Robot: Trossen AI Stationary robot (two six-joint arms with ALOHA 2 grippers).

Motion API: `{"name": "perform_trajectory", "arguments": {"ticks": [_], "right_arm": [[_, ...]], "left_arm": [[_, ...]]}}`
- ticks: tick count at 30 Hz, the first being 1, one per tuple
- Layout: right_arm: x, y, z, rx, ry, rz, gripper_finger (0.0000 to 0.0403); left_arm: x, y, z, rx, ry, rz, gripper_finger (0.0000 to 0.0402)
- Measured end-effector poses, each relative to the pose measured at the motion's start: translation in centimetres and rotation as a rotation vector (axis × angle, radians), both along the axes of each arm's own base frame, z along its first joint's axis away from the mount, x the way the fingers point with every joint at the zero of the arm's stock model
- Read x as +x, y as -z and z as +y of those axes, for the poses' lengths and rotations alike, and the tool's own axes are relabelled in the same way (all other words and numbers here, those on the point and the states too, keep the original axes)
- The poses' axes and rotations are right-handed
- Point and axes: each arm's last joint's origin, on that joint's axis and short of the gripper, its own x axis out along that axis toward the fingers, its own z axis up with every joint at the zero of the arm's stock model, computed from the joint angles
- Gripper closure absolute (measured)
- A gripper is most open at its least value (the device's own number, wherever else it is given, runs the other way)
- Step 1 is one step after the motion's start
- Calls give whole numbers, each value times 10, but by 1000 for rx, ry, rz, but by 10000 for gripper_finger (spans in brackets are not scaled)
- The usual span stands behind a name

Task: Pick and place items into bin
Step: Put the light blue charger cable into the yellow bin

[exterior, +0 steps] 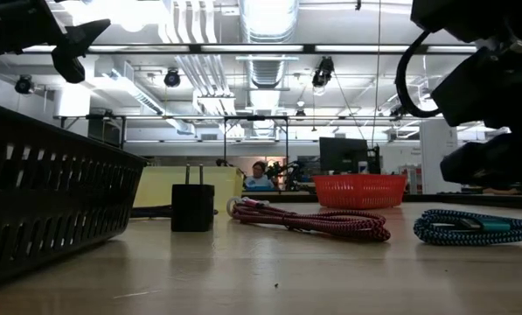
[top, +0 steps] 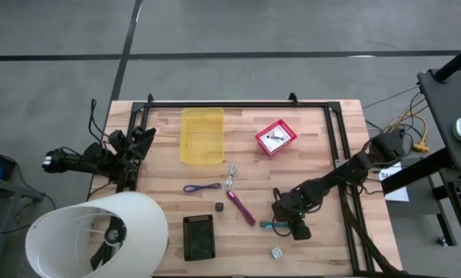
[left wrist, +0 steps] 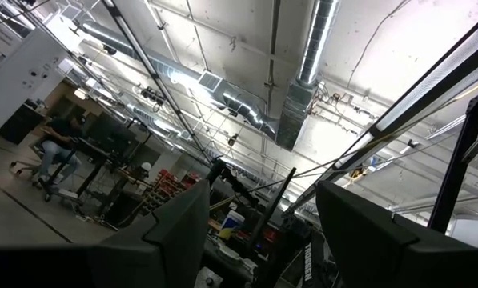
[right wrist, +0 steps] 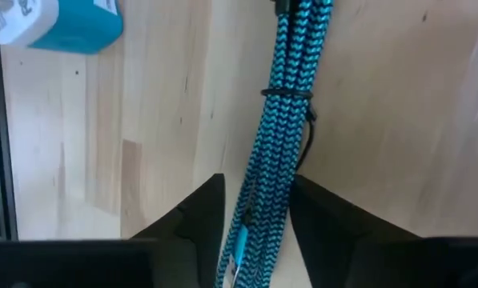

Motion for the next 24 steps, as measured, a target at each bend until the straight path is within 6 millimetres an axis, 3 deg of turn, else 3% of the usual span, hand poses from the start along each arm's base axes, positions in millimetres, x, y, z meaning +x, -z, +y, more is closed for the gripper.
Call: {"name": "perform_trajectory", "arguments": {"ticks": [8,11,14,24], "right_arm": [[4,-3,1,-13,20,-14,355],[6,-4,0,-2,103,10,384],[10,-5,-2,-12,224,7,386],[49,-25,-19,-47,560,-421,388]], "left_arm": [[0,0,0,0,0,0,187],[0,0,0,0,0,0,187],[0,0,0,0,0,0,187],[0,0,-1,12,17,0,187]]}}
